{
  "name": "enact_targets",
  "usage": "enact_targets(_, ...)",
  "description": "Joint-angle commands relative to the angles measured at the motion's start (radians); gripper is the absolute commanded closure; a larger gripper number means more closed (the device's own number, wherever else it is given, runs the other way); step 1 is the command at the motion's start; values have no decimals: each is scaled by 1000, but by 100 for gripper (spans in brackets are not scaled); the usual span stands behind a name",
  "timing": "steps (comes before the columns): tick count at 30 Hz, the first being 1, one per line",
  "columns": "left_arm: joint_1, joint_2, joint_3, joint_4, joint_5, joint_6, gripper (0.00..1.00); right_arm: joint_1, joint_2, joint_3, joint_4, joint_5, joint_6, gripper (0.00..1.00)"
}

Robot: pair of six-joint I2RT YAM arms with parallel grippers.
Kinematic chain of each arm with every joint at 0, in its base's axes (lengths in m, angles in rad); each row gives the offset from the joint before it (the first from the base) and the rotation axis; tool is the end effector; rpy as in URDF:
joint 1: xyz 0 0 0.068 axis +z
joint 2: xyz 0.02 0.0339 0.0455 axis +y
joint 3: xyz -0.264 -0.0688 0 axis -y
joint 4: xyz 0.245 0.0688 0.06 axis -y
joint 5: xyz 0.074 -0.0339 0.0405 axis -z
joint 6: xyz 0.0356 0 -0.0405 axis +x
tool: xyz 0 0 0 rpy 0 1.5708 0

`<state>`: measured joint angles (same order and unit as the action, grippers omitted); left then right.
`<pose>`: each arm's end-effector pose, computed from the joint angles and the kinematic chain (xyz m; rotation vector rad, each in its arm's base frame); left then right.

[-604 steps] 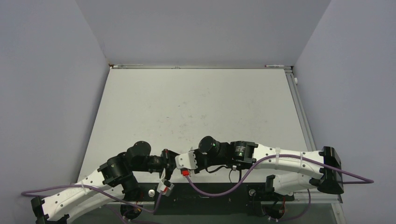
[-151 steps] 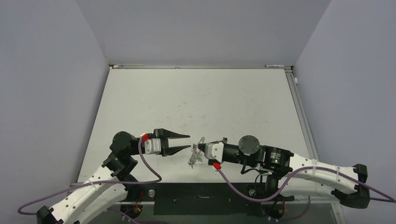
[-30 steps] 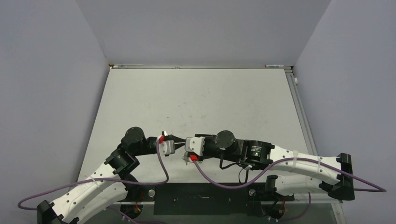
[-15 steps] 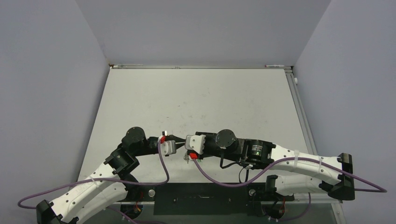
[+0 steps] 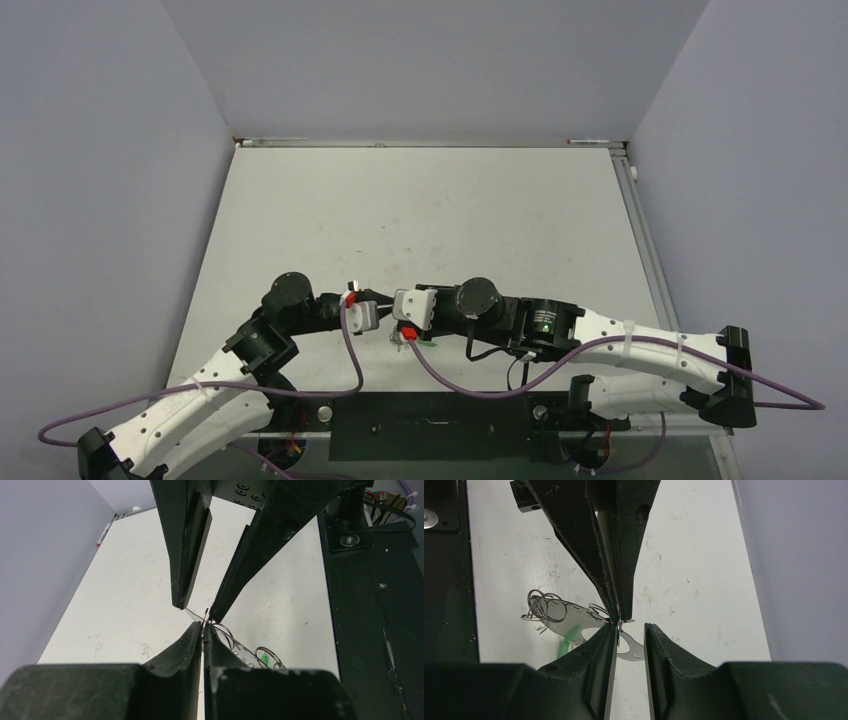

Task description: Put the keys on the keyring

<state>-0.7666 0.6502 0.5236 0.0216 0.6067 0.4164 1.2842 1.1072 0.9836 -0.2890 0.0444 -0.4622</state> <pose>0.1034 -0.1278 0.2911 1.3068 1.1112 -0.7678 0.0730 0.2421 0.3350 -1.5260 1.3173 0.4856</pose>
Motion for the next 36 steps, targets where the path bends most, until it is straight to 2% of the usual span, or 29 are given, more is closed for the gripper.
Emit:
enact_targets(1,-9,-9,52,34,-4,15,100,2,-2,35,45,21,-1,73)
enact_targets(10,-12,-11,52,33,-6,18,100,-9,11,38,36,5,16,78)
enact_targets(17,-14,-11,50,30,-12,19,100,-22,23,40,27,-12,34,78)
enact_targets(24,-19,-12,50,25,-21,25,100,-29,40,52,0,-20,52,73)
enact_targets(28,-20,-11,50,24,-23,26,100,-35,37,50,3,-26,57,78)
enact_targets(36,-21,-12,50,23,-25,27,100,-45,36,44,1,-36,60,95)
